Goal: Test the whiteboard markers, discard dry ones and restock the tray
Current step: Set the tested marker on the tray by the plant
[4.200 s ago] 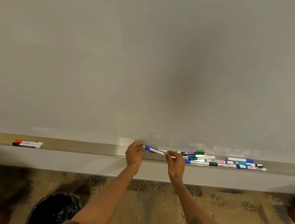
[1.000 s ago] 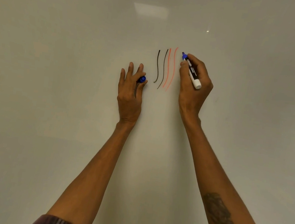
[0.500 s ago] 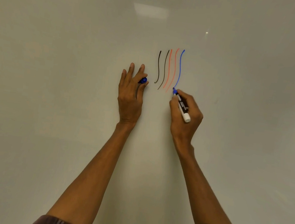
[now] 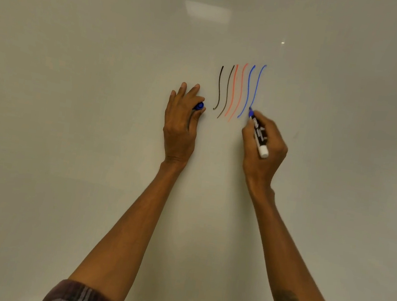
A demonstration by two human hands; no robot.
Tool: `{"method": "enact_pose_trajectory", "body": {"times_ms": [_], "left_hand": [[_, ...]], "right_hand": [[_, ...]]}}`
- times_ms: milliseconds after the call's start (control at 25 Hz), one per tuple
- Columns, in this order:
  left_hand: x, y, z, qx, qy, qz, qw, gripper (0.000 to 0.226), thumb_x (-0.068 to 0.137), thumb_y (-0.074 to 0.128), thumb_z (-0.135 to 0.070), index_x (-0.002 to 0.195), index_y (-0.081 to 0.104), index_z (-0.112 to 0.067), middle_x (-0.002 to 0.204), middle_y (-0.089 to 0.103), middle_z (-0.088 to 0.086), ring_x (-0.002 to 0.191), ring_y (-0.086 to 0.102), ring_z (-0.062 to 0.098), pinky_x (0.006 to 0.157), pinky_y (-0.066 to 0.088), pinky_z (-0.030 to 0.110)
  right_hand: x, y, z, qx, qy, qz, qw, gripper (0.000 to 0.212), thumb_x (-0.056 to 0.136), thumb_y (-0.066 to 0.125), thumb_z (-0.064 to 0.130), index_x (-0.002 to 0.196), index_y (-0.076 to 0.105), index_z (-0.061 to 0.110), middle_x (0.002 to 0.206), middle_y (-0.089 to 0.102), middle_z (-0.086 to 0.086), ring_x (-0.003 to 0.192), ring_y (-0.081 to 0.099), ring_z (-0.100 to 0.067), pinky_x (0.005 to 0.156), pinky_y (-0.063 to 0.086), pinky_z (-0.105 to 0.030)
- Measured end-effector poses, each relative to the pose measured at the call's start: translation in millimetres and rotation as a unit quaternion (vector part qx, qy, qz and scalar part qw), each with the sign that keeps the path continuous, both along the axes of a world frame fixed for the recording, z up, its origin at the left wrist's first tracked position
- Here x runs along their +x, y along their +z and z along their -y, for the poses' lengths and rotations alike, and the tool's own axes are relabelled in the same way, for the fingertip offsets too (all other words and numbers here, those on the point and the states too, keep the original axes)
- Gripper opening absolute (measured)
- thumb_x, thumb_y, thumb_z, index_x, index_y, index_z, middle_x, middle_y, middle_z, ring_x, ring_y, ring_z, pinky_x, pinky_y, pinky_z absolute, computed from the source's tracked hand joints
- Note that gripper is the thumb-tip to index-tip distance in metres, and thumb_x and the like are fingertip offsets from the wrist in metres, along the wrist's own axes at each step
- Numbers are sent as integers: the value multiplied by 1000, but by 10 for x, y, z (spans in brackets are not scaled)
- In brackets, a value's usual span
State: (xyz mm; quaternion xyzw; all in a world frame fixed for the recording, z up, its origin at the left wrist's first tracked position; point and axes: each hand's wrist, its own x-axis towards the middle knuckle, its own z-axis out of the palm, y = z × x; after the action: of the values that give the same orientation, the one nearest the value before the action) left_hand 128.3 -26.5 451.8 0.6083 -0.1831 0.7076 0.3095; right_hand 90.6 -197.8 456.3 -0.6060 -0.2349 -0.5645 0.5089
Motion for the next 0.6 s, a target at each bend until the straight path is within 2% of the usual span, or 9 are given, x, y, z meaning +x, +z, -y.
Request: {"method": "enact_pose_trajectory", "body": {"times_ms": [80, 120, 240, 320, 360, 440, 600], "left_hand": [[14, -11, -14, -10, 8, -10, 1000, 24, 98, 59, -14, 118, 64, -2, 131, 60, 17, 135, 47, 30, 122, 26, 37], [0, -14, -21, -20, 5, -20, 1000, 25, 99, 58, -16, 116, 65, 0, 131, 60, 18, 134, 47, 29, 121, 26, 34], [-133, -11, -24, -60, -41, -67, 995, 27, 96, 61, -15, 118, 66, 1, 135, 58, 19, 136, 45, 28, 119, 27, 22], [-288, -36, -25, -87, -69, -76, 991, 29, 95, 63, -13, 121, 65, 0, 128, 63, 14, 128, 55, 25, 113, 38, 22], [-380, -62, -22, -111, -90, -75, 987, 30, 95, 64, -13, 122, 65, -1, 121, 66, 10, 119, 60, 17, 107, 45, 24], [-585, -139, 14, -199, -157, -95, 963, 32, 96, 64, -16, 126, 65, -6, 112, 68, 0, 106, 63, 5, 96, 51, 23], [-842, -410, 33, -375, -295, -138, 868, 29, 96, 64, -21, 123, 68, -14, 103, 75, 0, 101, 70, 14, 93, 54, 25]], "right_hand": [[-64, -191, -30, 11, 42, -39, 998, 23, 92, 65, 13, 114, 70, 7, 100, 73, -1, 89, 69, -10, 78, 58, -32], [-101, -236, -46, 41, 102, -76, 991, 23, 93, 64, 12, 114, 70, 7, 100, 73, -3, 88, 69, -11, 77, 58, -32], [-230, -277, -76, 145, 305, -173, 925, 22, 96, 60, 12, 116, 65, 6, 98, 73, -14, 78, 65, -20, 71, 55, -32], [-300, -346, -124, 177, 398, -212, 875, 22, 97, 57, 11, 116, 64, 3, 100, 72, -18, 81, 65, -22, 76, 54, -33], [-339, -391, -169, 184, 438, -226, 850, 24, 99, 54, 11, 118, 63, 2, 103, 71, -19, 86, 67, -24, 79, 55, -33], [-422, -494, -287, 176, 496, -242, 815, 29, 101, 47, 13, 123, 61, 0, 109, 70, -22, 93, 69, -27, 83, 56, -32], [-561, -677, -545, 130, 519, -261, 803, 28, 102, 44, 10, 124, 60, 1, 114, 70, -21, 98, 70, -32, 86, 57, -33]]}}
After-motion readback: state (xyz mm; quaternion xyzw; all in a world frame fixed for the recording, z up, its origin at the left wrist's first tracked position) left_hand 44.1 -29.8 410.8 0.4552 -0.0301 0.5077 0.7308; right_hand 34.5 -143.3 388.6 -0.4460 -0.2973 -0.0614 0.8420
